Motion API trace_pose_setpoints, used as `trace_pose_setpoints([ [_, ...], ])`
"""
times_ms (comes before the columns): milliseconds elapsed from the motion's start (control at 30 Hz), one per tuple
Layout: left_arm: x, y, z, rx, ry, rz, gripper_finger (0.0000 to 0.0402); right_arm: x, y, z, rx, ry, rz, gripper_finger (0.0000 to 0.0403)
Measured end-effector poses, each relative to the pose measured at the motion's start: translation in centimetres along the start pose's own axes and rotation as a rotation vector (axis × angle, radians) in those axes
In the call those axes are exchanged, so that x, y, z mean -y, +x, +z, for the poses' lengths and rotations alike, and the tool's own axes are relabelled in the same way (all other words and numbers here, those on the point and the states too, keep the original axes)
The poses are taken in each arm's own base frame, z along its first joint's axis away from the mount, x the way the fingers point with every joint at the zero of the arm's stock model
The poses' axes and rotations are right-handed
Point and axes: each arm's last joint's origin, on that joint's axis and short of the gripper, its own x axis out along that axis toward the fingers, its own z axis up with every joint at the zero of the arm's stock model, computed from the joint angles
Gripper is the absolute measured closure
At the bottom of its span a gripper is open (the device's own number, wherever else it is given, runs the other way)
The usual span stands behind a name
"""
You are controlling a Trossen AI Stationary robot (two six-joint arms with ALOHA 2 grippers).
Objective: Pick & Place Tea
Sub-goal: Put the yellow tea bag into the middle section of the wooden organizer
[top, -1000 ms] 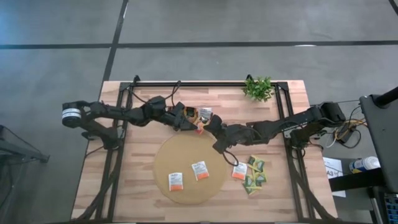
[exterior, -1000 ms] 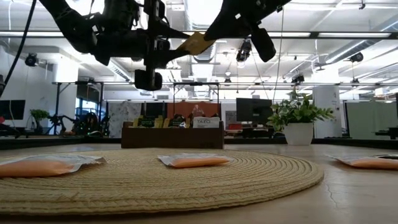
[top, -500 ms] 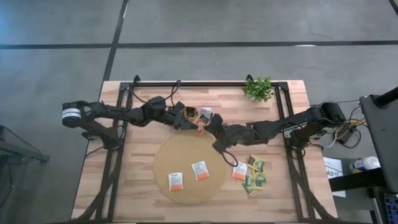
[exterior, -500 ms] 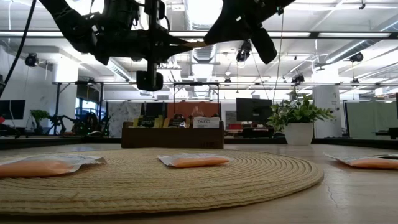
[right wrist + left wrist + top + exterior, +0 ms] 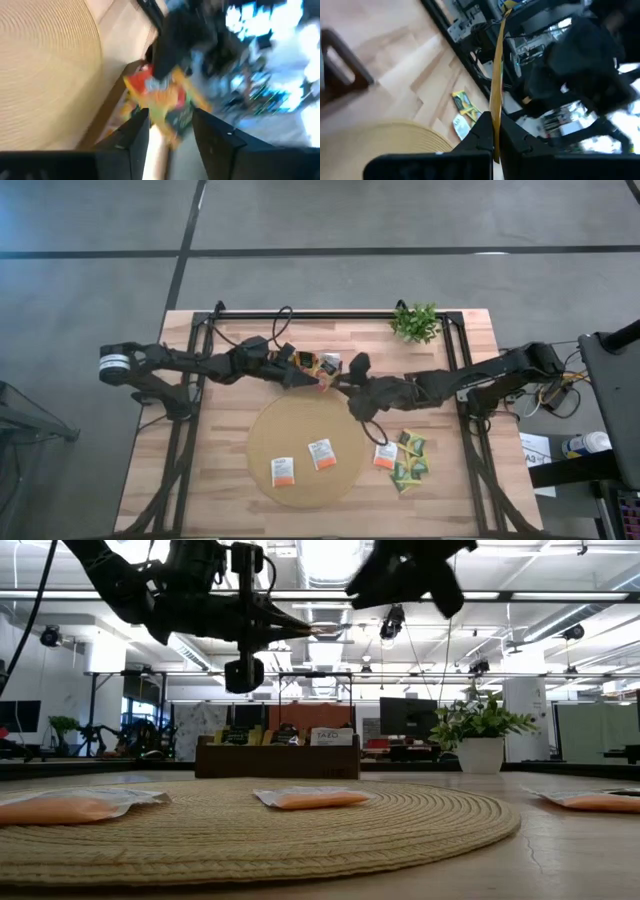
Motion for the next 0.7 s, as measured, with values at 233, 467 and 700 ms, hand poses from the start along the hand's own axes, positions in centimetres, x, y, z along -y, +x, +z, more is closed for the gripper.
trace_pose_setpoints([
  [233,1.6,0.7,-1.8,0.085,0.210,0.065,0.0394,4.1,-0.7,-1.9,-0.096,0.580,0.301,0.0265],
  [467,3.5,1.4,-4.4,0.165,0.367,0.152,0.0394,8.9,0.9,-4.9,-0.055,0.969,0.482,0.0287],
  [700,3.8,1.5,-5.1,0.211,0.404,0.217,0.0394,9.6,3.7,-4.2,-0.048,1.023,0.706,0.0286],
])
